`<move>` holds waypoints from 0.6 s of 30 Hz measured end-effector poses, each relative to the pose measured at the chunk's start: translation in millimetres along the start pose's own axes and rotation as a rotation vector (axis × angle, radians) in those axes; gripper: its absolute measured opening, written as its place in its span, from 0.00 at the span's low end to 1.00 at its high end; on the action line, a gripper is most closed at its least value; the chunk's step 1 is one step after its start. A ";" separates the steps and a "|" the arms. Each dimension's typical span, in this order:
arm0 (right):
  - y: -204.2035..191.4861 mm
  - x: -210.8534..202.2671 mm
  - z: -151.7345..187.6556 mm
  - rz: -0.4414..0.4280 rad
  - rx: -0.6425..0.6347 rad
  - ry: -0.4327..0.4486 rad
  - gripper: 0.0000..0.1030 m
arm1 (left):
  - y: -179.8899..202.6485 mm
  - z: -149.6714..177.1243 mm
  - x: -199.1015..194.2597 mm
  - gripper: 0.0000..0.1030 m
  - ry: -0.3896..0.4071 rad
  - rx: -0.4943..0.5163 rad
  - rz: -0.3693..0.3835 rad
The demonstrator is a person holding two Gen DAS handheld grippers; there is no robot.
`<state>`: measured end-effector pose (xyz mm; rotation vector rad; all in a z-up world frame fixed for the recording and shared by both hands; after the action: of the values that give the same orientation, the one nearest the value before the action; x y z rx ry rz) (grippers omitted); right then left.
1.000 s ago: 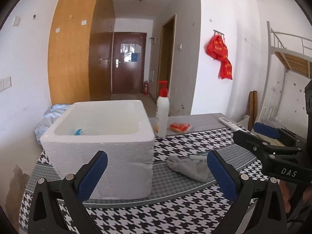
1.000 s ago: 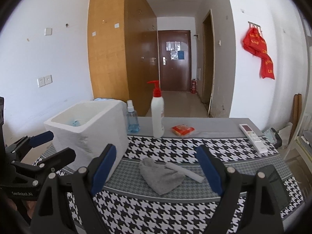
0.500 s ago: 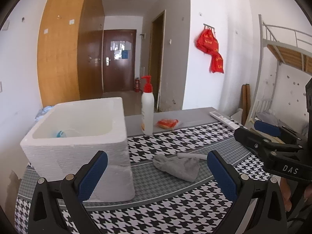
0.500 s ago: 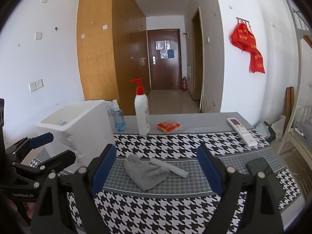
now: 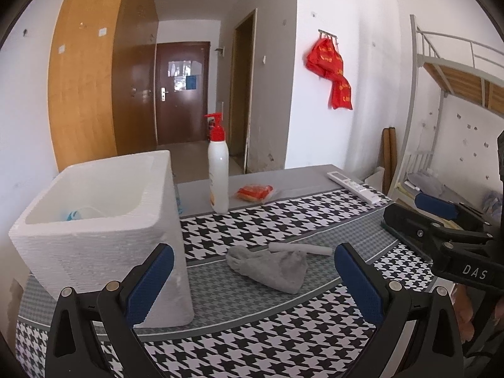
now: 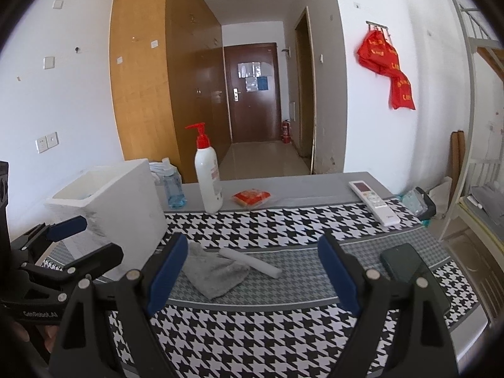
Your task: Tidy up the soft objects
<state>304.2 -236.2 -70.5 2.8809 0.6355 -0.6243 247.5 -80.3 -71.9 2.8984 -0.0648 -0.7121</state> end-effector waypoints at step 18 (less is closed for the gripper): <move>18.0 9.7 14.6 0.021 0.008 -0.051 0.85 | 11.5 12.8 25.9 0.99 -0.063 -0.007 0.020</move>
<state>314.5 -251.9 -87.2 2.8648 0.5964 -0.6959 264.4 -95.5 -93.1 2.8645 -0.0984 -0.7993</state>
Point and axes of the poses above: each gripper's, at about its wrist camera, not at the fingertips, and x roughly the way its jaws point, y to its right, z to its underside, the point moved 9 cm from there along x, roughly the way its jaws point, and after that the axes turned 7 degrees about -x, right-handed, at the moved point
